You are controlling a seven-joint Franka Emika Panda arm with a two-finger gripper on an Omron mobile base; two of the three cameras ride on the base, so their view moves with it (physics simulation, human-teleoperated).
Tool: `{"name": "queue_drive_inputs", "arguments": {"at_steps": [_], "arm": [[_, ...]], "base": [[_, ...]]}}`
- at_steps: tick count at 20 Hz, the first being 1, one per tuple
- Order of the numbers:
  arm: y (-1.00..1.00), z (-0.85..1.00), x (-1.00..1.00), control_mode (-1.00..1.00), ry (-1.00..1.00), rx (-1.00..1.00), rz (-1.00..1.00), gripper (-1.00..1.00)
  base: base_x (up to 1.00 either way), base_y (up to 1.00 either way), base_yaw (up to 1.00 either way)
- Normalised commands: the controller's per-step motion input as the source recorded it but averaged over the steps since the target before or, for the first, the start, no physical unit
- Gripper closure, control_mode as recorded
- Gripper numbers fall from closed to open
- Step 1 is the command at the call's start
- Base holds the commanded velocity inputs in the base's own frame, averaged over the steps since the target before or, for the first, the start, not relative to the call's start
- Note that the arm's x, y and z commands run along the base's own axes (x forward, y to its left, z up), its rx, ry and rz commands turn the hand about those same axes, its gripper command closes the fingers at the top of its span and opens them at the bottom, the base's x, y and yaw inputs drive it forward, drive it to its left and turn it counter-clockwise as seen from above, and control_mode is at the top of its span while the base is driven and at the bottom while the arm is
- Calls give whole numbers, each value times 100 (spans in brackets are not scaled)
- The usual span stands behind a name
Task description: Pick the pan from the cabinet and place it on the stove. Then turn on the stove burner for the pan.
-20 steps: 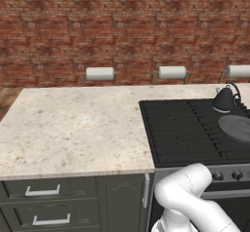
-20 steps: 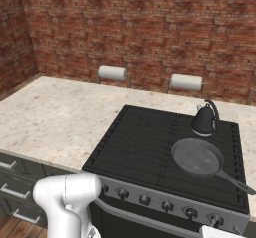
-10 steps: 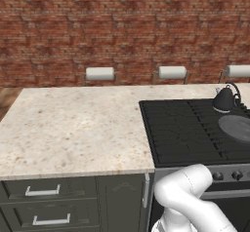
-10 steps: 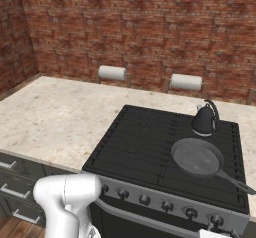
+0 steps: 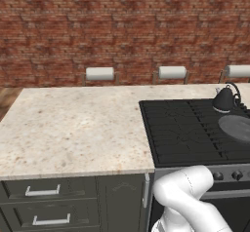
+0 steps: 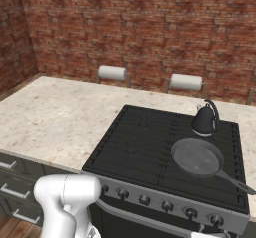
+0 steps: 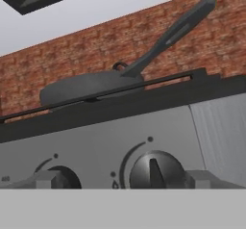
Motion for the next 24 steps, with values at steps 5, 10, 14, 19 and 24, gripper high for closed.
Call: {"name": "queue_drive_inputs", "arguments": {"at_steps": [5,10,14,19,24], "arm": [[11,0,14,-100,-1,0,5,-100],[0,0,8,-100,-1,0,2,-100],[0,0,1,-100,-1,0,1,-100],[0,0,0,-100,-1,0,0,-100],[-1,0,0,-100,0,0,0,-100]], "base": [[0,0,0],[0,0,0],[0,0,0],[0,0,0],[0,0,0]]}}
